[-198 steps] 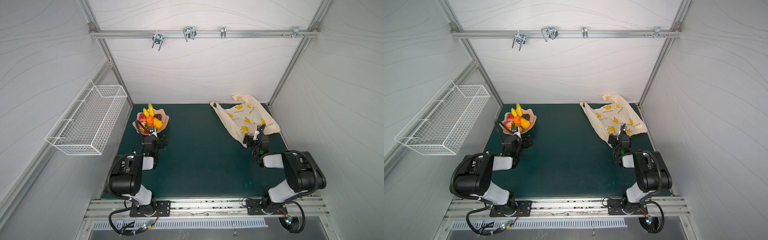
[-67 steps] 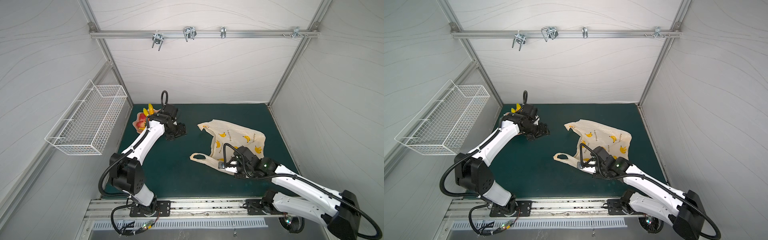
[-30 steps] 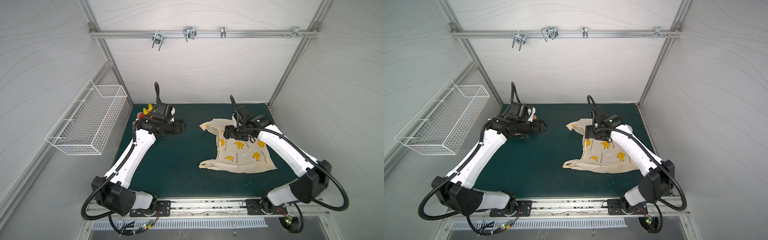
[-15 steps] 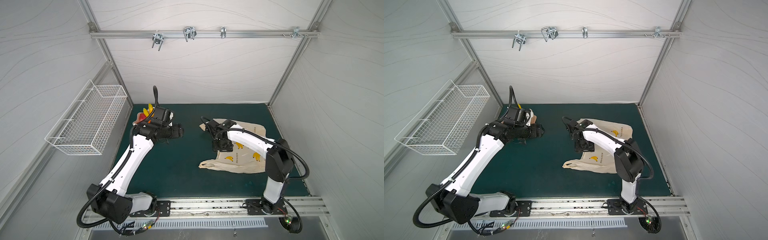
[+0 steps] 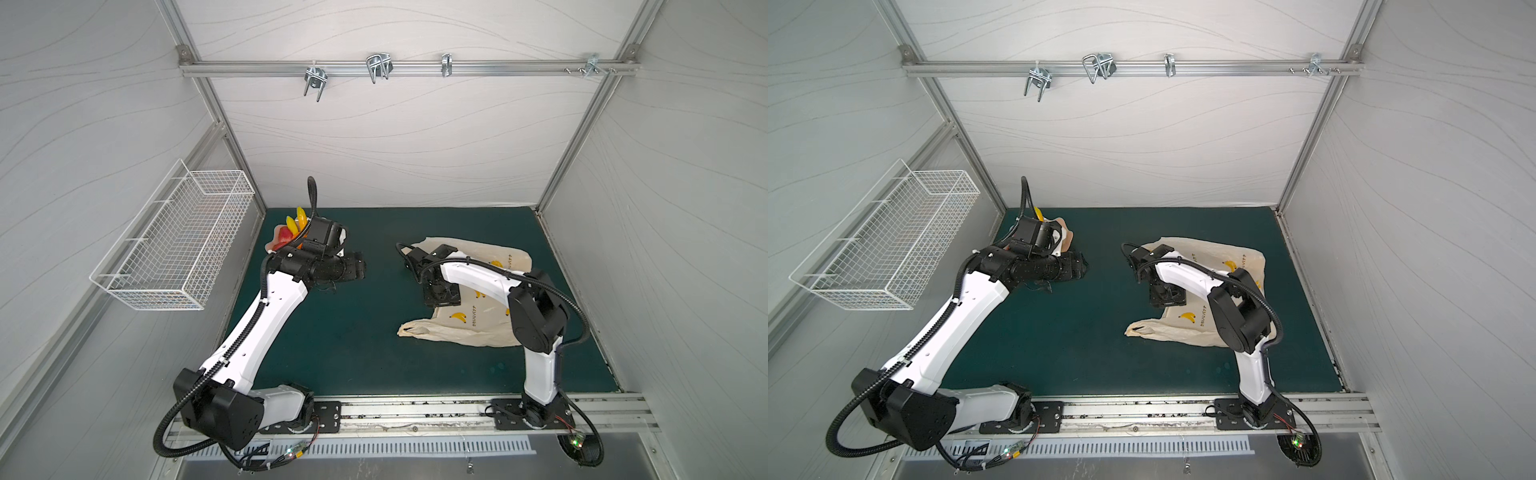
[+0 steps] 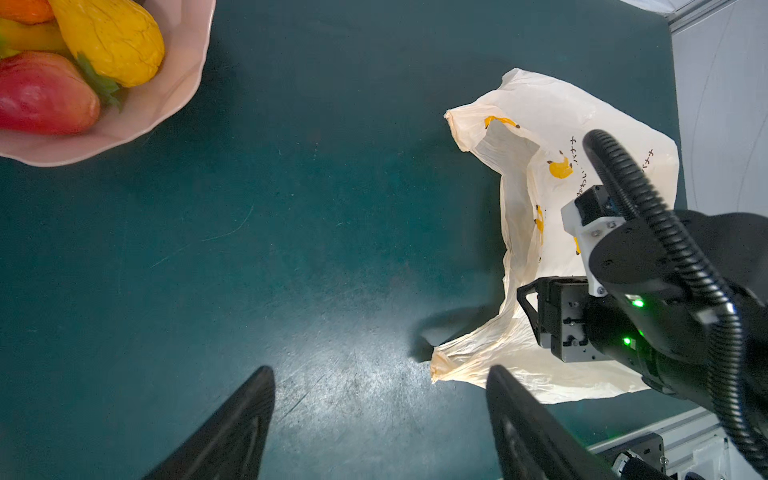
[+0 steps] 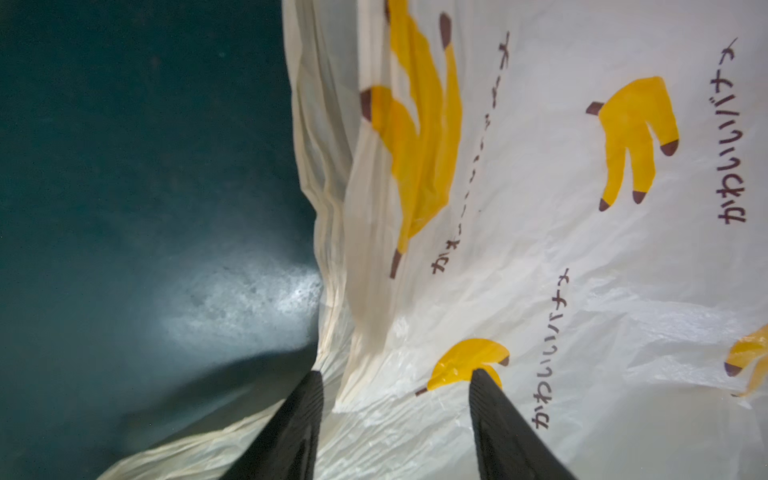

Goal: Place the fruits into the plastic bag
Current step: 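Lift the bag's opening edge with the right gripper, raising it upward, then reach the left gripper to the bag's other edge near the right gripper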

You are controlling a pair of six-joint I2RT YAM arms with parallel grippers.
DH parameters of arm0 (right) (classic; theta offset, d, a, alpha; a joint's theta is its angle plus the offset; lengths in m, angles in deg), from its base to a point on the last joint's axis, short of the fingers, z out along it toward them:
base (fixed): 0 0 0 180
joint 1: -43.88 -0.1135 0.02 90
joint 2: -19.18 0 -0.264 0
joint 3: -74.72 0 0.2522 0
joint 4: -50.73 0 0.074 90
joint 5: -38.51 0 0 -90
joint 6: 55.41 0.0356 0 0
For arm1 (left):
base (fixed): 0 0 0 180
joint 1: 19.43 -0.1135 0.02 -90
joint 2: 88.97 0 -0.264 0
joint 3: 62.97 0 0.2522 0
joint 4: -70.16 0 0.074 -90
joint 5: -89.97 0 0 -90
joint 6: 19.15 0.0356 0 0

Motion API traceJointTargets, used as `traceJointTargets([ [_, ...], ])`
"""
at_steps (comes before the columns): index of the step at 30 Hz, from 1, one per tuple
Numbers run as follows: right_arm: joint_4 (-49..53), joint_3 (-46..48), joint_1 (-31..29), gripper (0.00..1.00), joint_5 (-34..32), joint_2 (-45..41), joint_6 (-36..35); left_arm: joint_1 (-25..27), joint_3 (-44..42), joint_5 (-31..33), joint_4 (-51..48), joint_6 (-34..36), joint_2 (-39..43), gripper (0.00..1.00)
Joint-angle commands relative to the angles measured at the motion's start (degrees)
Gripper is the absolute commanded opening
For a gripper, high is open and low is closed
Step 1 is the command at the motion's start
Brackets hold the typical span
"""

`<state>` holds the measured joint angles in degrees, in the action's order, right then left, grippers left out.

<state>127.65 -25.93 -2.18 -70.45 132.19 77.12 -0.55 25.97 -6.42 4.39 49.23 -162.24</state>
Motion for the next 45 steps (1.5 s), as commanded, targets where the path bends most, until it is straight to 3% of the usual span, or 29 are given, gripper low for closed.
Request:
traceJointTargets([
  [1, 0.4, 0.9, 0.0, 0.51, -3.0, 1.1, 1.9, 0.2, 0.0, 0.9, 1.1, 0.4, 0.5, 0.82],
  [12, 0.8, 1.6, 0.4, 0.0, -4.8, -2.0, 1.5, 0.2, -0.8, 1.8, 2.1, 0.2, 0.9, 0.81],
  [27, 2.2, 0.6, 0.1, 0.0, -6.5, -9.9, 1.3, 0.2, -5.1, -1.1, 6.1, -2.1, 0.3, 0.81],
  [35, 2.1, -1.0, -0.3, 0.0, -5.6, -13.6, 0.9, 1.2, -8.1, -9.7, 12.1, -6.5, -2.7, 0.79],
  [45, 0.1, -0.5, -0.5, 0.0, -4.3, -21.5, -3.3, 5.1, -8.9, -15.9, 18.0, -8.9, -6.1, 0.78],
])
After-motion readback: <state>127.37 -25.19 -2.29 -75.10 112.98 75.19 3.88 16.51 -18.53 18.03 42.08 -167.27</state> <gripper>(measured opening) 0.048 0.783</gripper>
